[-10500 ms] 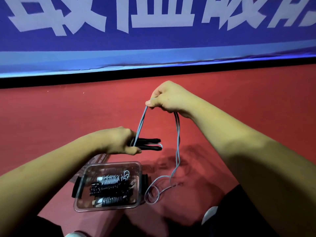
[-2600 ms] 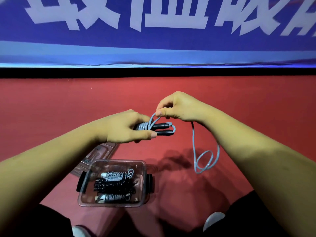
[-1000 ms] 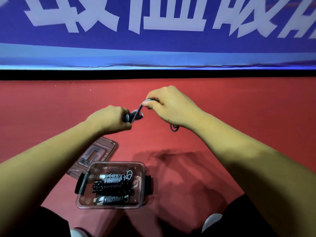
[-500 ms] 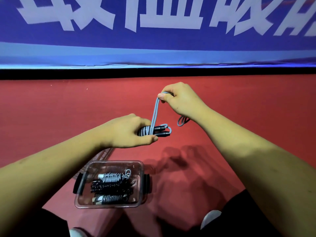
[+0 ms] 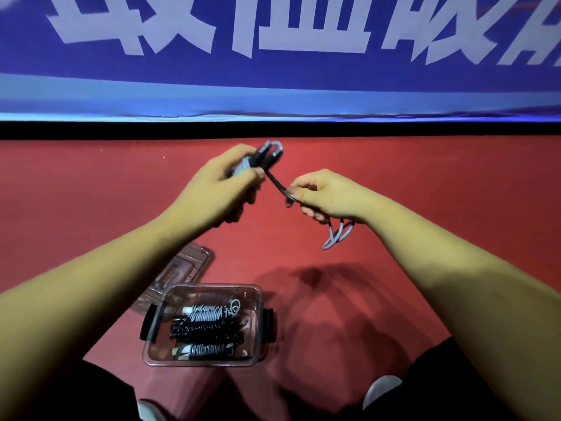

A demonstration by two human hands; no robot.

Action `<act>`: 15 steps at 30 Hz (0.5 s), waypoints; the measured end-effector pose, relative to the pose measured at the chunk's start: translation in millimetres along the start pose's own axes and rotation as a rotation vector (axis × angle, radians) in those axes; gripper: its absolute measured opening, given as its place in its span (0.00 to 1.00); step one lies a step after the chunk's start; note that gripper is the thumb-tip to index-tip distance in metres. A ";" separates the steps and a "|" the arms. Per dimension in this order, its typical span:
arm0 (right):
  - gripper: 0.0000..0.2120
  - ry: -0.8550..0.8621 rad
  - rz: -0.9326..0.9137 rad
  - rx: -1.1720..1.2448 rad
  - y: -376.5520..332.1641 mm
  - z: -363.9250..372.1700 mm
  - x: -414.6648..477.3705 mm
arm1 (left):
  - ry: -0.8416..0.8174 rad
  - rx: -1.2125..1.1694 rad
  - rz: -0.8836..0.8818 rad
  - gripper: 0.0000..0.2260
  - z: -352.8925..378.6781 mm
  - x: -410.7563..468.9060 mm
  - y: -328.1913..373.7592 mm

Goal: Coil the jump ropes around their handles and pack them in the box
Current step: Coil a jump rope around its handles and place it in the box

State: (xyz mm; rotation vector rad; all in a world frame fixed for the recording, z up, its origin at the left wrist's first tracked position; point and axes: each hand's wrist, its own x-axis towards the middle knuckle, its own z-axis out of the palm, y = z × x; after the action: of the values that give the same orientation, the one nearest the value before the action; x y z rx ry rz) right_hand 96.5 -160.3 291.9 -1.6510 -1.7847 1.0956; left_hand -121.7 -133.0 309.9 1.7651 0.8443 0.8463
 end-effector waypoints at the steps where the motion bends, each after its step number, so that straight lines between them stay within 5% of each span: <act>1: 0.15 -0.024 0.013 0.010 0.3 2.2 -0.5 | 0.056 -0.036 -0.038 0.03 -2.6 3.8 -0.8; 7: 0.15 -0.007 -0.032 0.155 -15.0 6.5 -1.9 | 0.267 -0.023 -0.163 0.06 -40.1 21.3 -8.4; 15: 0.06 -0.059 0.054 0.024 -23.4 28.0 -7.3 | 0.403 0.119 -0.277 0.06 -64.6 38.7 -43.4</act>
State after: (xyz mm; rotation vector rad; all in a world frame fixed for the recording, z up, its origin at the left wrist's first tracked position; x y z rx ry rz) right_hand 61.7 -173.0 296.0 -1.6780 -1.7659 1.1965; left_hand -163.1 -58.2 294.3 1.5484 1.3934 0.9953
